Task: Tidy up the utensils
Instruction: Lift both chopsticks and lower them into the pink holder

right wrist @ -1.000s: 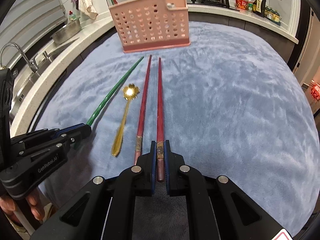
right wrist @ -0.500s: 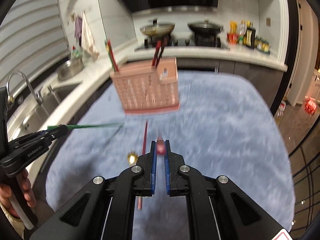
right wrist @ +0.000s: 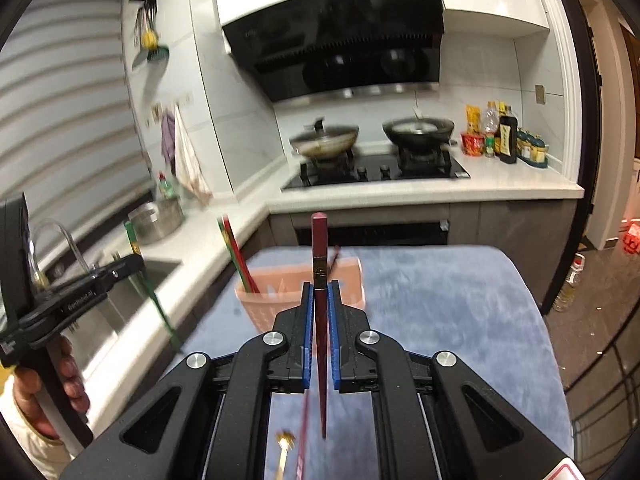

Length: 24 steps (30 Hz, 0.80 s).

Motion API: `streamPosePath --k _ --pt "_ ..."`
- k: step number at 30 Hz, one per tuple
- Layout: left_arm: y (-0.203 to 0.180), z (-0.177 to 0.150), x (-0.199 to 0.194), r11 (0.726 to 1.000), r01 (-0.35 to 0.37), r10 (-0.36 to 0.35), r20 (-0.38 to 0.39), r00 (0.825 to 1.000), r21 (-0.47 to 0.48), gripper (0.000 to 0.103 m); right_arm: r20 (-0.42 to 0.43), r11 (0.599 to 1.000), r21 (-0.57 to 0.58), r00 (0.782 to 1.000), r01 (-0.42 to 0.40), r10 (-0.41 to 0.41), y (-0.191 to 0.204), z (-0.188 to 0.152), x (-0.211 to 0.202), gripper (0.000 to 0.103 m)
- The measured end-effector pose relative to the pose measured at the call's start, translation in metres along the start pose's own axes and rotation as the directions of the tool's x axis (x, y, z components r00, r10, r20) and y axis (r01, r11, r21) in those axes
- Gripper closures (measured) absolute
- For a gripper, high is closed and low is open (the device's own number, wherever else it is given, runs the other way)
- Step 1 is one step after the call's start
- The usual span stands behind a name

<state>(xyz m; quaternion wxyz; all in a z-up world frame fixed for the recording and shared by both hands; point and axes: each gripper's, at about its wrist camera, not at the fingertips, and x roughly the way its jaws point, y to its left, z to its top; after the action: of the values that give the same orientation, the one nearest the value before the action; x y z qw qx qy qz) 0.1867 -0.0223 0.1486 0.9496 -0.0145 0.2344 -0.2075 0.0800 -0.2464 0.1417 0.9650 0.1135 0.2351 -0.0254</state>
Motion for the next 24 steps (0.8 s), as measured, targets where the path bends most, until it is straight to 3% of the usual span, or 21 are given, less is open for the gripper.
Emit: streamPosePath --k 5,11,17,24 --pt "-0.006 0.057 0.011 1.000 0.007 -0.006 0.112 0.994 -0.007 0.096 0.083 0.999 0.035 0.996 -0.032 0.029 0.000 0.048 0.021 0.096" --pt "-0.011 0.095 0.050 1.000 0.002 0.001 0.142 0.990 -0.017 0.096 0.135 0.996 0.066 0.990 -0.057 0.048 0.008 0.096 0.059 0.096" --pt "-0.008 0.087 0.089 0.999 0.009 -0.005 0.096 0.995 -0.036 0.096 0.115 0.996 0.077 0.993 -0.039 0.030 0.010 0.102 0.109 0.096" --pt "-0.006 0.052 0.122 0.999 0.007 -0.007 0.008 1.000 -0.040 0.096 0.001 0.997 0.074 1.000 -0.004 0.004 0.007 0.072 0.156 0.096"
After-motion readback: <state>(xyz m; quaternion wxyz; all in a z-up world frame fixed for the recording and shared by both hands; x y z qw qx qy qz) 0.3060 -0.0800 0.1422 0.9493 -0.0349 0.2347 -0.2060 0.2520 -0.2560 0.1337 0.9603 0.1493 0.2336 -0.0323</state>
